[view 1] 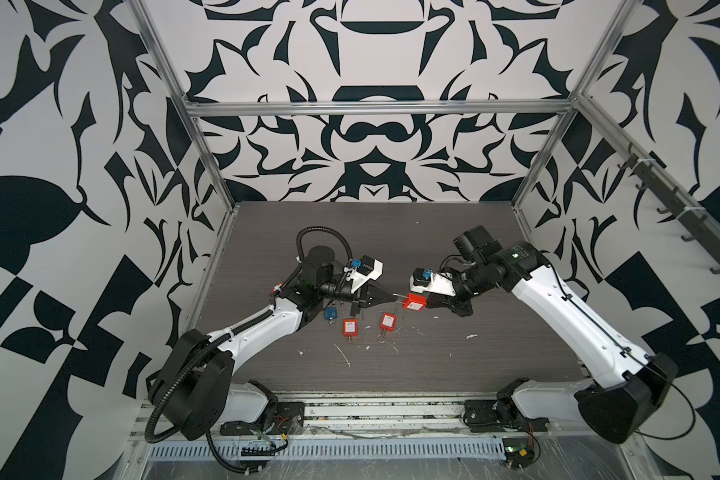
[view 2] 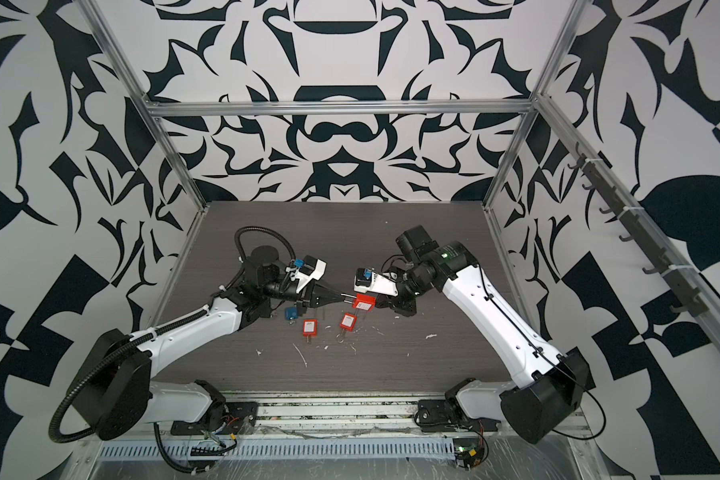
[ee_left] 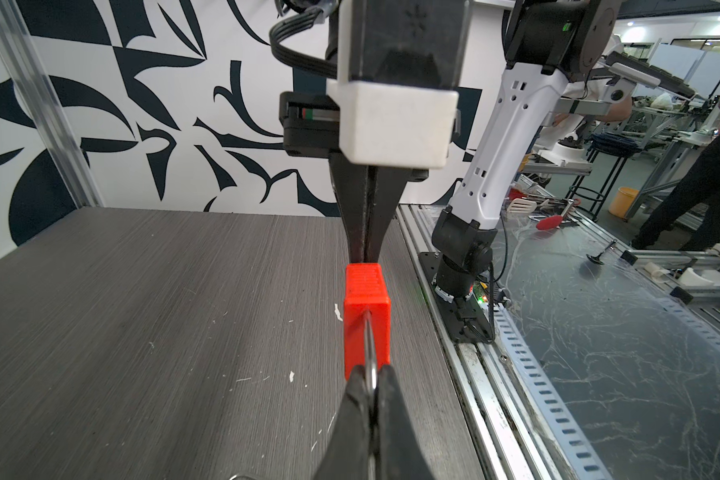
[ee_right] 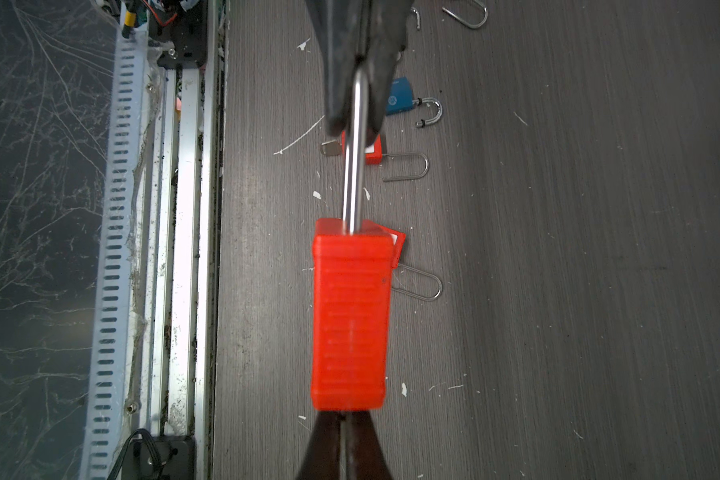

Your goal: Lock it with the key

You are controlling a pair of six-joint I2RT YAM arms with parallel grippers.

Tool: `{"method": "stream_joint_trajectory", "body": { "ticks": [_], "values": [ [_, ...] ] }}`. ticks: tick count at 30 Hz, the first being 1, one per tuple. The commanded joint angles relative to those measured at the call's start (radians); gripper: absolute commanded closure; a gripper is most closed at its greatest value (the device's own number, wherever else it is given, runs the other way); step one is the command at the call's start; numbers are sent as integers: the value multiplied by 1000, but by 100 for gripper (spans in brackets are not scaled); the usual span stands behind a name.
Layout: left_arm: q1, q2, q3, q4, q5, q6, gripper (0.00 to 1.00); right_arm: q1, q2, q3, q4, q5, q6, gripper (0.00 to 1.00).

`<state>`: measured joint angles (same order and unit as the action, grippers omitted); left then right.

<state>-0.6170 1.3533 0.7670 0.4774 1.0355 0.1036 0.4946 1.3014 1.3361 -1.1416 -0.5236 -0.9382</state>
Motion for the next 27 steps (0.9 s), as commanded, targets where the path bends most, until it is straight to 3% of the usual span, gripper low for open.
{"method": "stream_joint_trajectory", "body": {
  "ticks": [1,12,27],
  "values": [
    [2,-39,39,-4,2,10,100,6,-25,-16,-36,3,-35,100],
    [22,-30,68,-49,5,49,100,-34,-48,-63,-30,27,-56,100],
    [22,-22,54,-23,12,73,100,-34,-28,-58,-50,-58,-30,100]
  ]
}}
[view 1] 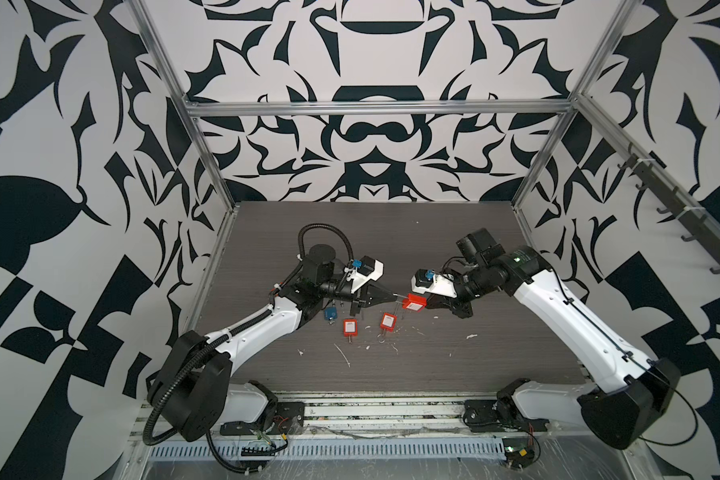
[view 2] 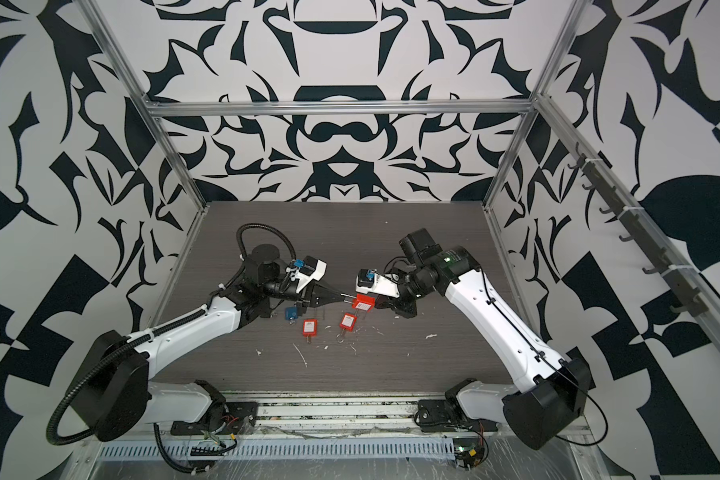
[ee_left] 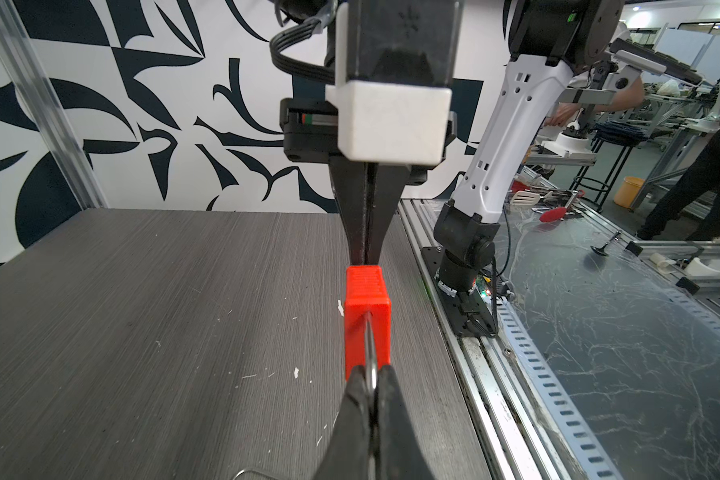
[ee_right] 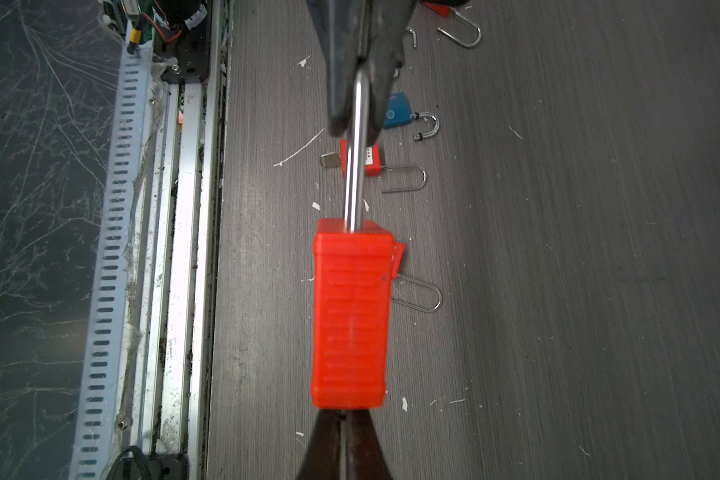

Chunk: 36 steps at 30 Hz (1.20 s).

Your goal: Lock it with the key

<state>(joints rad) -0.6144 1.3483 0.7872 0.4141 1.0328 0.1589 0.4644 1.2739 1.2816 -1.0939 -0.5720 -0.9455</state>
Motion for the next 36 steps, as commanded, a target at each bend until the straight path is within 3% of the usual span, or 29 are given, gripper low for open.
{"method": "stream_joint_trajectory", "body": {
  "ticks": [1,9,18,24,27,33,36],
  "values": [
    [19,-18,34,39,17,23,100,-4,1,-4,-101,-11,-21,100],
    [18,-41,23,38,33,81,100,-4,52,43,-193,-75,-27,100],
    [18,-52,48,-75,22,131,100,-4,44,27,-143,-9,-25,100],
    [25,-36,54,-83,-22,18,100,-2,-44,-55,38,94,-9,100],
    [43,-24,25,17,-3,-81,100,21,-64,-76,78,149,-4,100],
    [68,0,19,78,40,-141,100,26,-84,-83,72,88,-4,100],
    [69,-22,10,32,58,-14,100,26,-48,-38,-29,24,-4,100]
  ]
}}
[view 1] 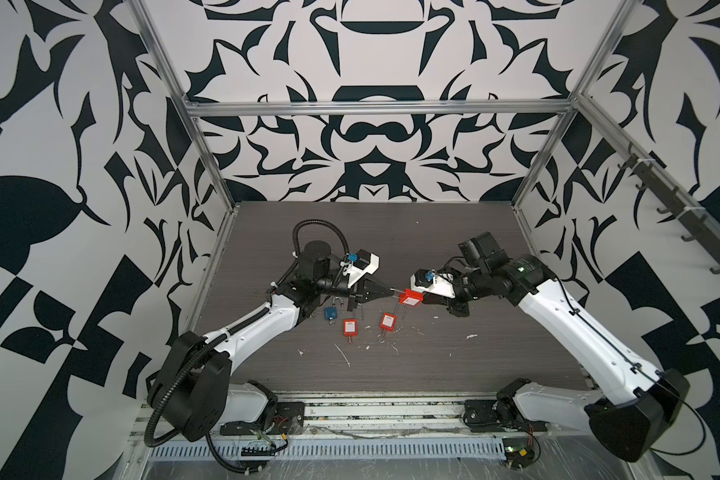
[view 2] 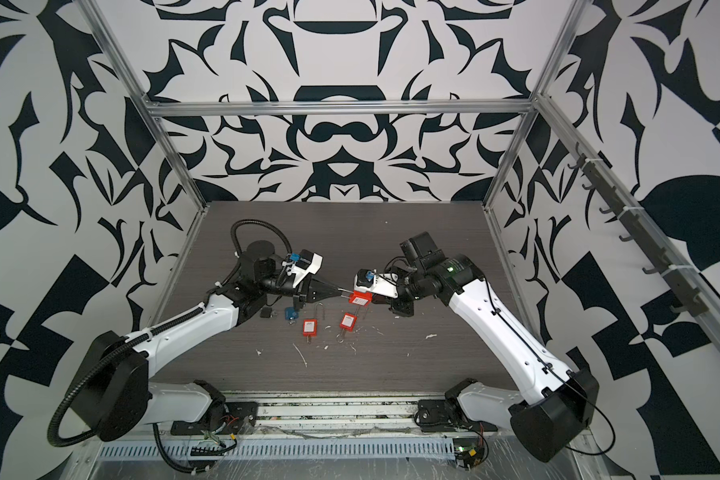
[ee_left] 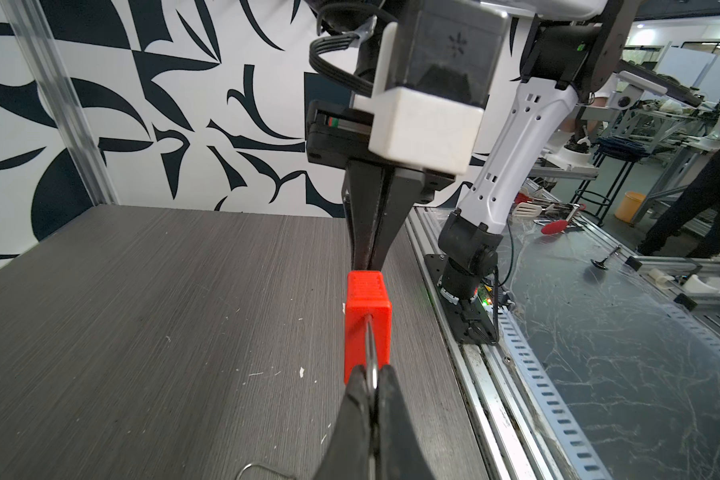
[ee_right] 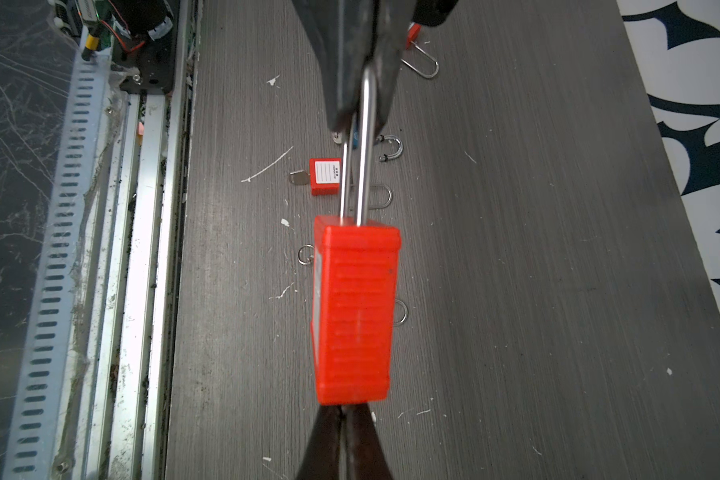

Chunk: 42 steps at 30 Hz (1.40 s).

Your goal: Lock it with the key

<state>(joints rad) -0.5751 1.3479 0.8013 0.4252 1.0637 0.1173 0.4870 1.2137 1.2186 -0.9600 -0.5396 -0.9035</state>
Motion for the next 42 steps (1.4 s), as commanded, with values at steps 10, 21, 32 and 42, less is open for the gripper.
{"method": "stream_joint_trajectory", "body": {
  "ticks": [10,21,32,42],
  "values": [
    [36,-66,15,-148,5,175,100,3,48,35,-151,40,-41,100],
    [86,-7,-8,15,70,-92,100,9,-48,-53,8,93,-51,100],
    [86,-137,3,-162,50,250,100,10,117,146,-364,-113,-45,100],
    [57,-175,-13,-180,-13,350,100,10,183,171,-420,-144,-45,100]
  ]
}}
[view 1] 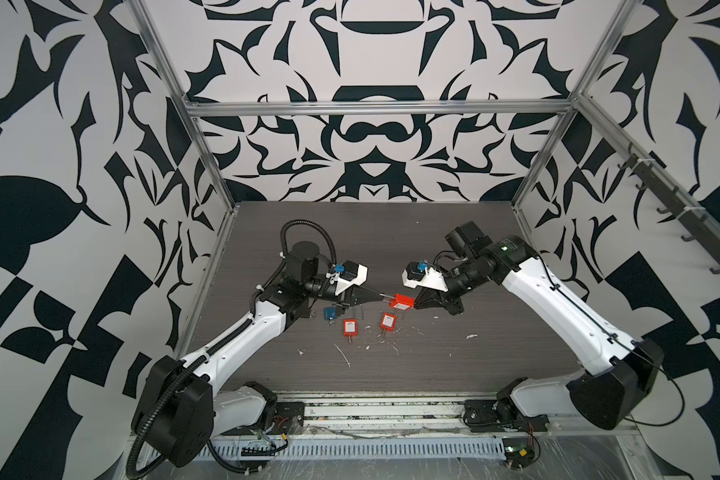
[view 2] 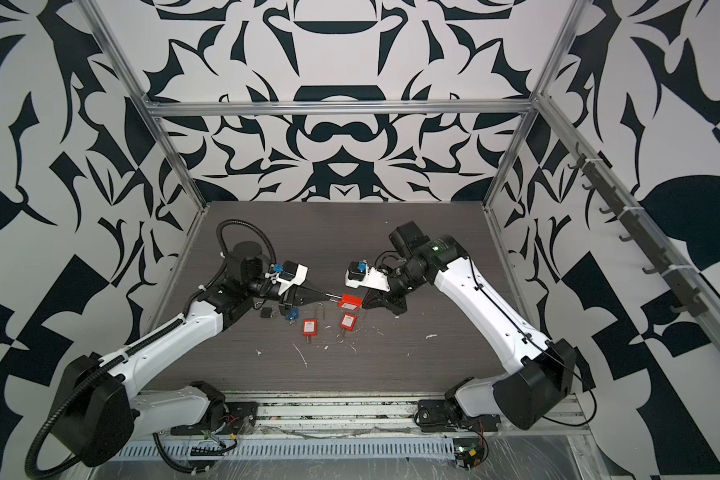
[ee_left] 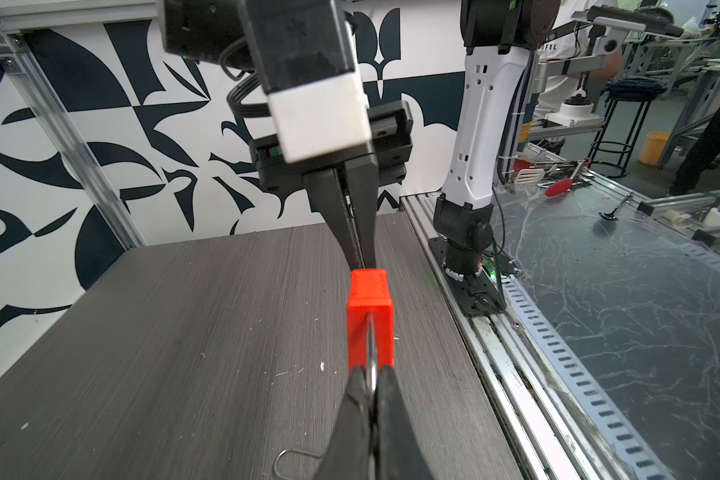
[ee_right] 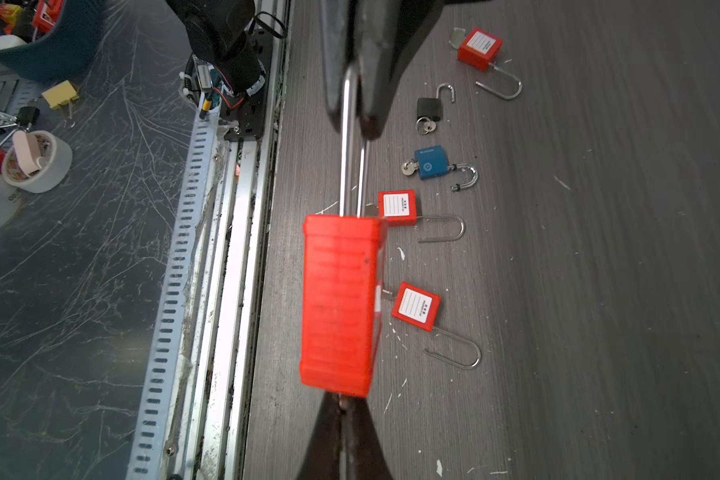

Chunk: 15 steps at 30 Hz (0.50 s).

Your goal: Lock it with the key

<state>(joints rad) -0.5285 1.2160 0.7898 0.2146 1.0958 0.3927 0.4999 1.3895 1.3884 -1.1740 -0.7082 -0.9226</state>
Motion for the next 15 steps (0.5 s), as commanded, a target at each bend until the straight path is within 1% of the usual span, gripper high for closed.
{"method": "stream_joint_trajectory", "body": {
  "ticks": [1,4,5,6,8,9,13,15],
  "values": [
    [11,-42,1,21,-49,68,100,-3,6,-1,-196,35,-27,100],
    [14,-23,22,-26,-47,24,100,-3,-14,-17,-121,144,-26,100],
    [15,-15,28,-32,-44,3,100,-4,-32,-31,-80,191,-25,100],
    [19,-6,31,-30,-47,-34,100,-4,-55,-50,-25,212,-6,100],
    [22,11,28,-2,-33,-100,100,-3,-94,-88,38,192,-16,100],
    [24,17,24,12,-32,-131,100,-3,-113,-105,75,191,-1,100],
    [44,41,2,102,2,-249,100,7,-167,-164,160,238,3,100],
    [48,47,0,129,14,-276,100,7,-185,-176,169,237,0,100]
  ]
}}
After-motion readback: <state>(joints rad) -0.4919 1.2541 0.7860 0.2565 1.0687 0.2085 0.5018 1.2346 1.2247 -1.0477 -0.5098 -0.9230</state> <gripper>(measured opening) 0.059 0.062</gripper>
